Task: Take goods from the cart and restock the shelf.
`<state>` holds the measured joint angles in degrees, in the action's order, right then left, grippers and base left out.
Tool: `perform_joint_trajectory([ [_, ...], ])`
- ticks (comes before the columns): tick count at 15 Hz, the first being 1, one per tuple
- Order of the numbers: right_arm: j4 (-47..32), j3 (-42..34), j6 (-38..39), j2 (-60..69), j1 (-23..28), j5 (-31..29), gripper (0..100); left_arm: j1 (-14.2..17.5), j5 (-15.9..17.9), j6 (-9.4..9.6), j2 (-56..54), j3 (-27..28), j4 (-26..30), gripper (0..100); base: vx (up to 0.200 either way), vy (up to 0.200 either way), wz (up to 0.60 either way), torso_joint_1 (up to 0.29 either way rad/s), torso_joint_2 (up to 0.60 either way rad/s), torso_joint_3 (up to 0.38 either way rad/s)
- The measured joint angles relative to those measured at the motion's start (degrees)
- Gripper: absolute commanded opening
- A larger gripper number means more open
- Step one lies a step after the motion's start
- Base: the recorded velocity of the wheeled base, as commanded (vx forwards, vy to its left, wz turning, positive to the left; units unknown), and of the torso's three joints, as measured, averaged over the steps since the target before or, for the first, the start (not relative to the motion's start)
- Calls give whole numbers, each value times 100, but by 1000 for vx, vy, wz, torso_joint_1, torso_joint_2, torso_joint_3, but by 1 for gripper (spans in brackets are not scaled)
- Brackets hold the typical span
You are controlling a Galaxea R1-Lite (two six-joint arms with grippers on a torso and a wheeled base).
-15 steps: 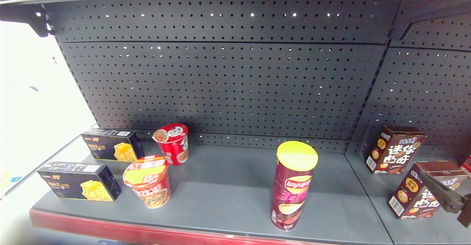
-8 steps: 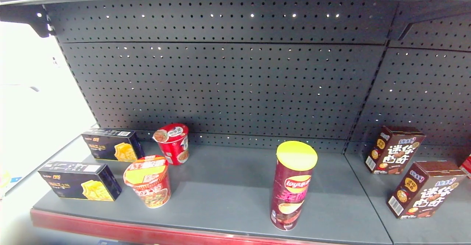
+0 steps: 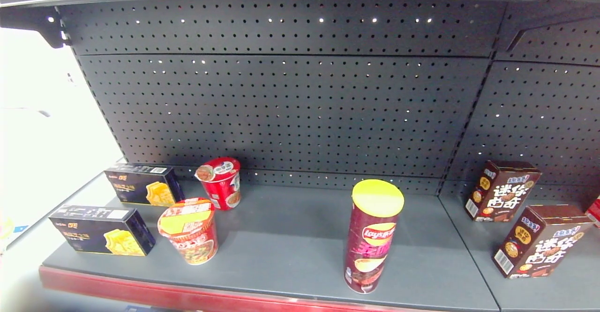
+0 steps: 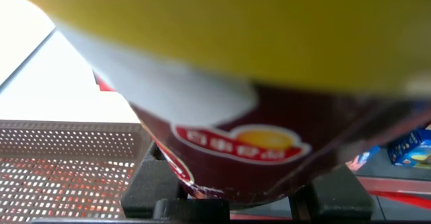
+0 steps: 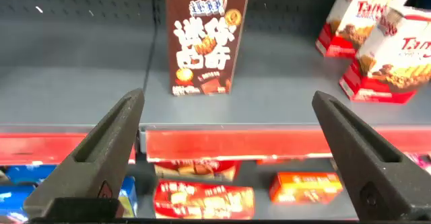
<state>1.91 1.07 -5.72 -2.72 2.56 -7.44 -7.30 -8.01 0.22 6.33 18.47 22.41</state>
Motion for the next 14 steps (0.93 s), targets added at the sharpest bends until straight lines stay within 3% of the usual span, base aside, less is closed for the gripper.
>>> perform_joint_trajectory([
  [3, -90, -15, 167, 201, -234, 132, 100, -11, 33, 10, 6, 162, 4, 0, 0, 0, 0, 0, 0, 0],
  [6, -256, 33, 483, 256, -66, 286, 100, -27, 123, 10, 63, 341, 4, 0, 0, 0, 0, 0, 0, 0],
  [11, -267, 50, 499, 282, -177, 809, 100, -35, 796, 10, 111, 394, 4, 0, 0, 0, 0, 0, 0, 0],
  [14, -256, 49, 492, 282, -185, 814, 100, -38, 1001, 16, 130, 612, -13, 0, 0, 0, 0, 0, 0, 0],
])
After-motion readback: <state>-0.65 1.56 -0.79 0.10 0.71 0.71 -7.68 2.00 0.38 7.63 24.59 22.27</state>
